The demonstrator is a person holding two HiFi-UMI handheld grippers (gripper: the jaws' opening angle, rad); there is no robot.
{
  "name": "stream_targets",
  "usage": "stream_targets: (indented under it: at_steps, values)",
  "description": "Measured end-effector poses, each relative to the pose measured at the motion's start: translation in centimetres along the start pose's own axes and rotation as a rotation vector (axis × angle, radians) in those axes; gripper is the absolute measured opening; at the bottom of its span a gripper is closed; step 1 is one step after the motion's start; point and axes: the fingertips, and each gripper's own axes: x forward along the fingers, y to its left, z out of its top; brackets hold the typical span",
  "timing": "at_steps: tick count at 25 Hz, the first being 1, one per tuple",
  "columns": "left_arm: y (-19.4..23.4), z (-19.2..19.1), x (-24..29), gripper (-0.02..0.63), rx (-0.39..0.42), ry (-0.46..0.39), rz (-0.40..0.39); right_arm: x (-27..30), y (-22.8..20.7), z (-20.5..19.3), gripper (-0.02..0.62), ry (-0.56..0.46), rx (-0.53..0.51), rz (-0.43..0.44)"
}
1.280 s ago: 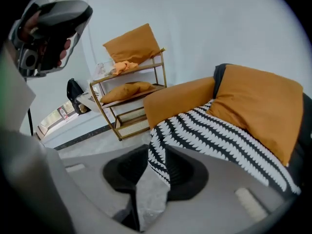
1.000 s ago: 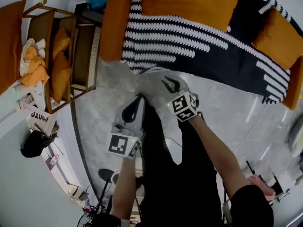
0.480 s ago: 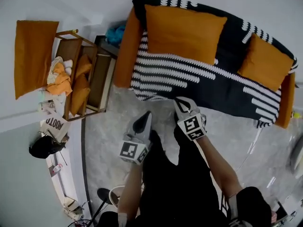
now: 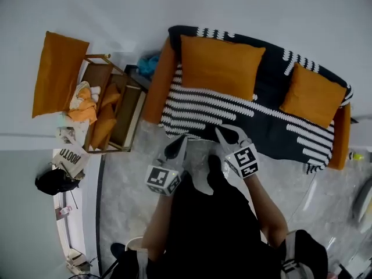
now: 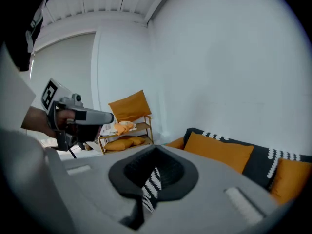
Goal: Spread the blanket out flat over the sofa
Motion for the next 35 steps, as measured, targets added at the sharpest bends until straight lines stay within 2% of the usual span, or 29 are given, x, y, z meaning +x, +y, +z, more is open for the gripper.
stream_targets:
  at_steps: [5, 12, 20, 25, 35]
  values:
    - [-1.2, 2.5, 0.4, 0.006, 0.027, -0.042, -0.026, -3.4, -0.4, 4.1, 0.000, -0.099, 0.031, 0.031]
    - [-2.7, 5.4, 0.2, 0.006, 0.045, -0.087, -0.055, -8.4, -2.2, 7.7, 0.000, -0.212, 0.078, 0.007]
    - [-4.4, 7.2, 0.6, 0.006, 0.044, -0.133, -0.072, -12.3, -3.4, 8.2, 0.000, -0.253, 0.133, -0.036]
    - [-5.9, 7.5, 1.4, 0.006, 0.058, -0.132, -0.106, -12.7, -3.3, 7.9, 0.000, -0.245, 0.099, -0.049]
    - [-6.6, 7.9, 1.4, 0.006, 0.059, -0.130, -0.117, -13.1, -3.1, 8.0, -0.001, -0.230, 0.048, -0.063]
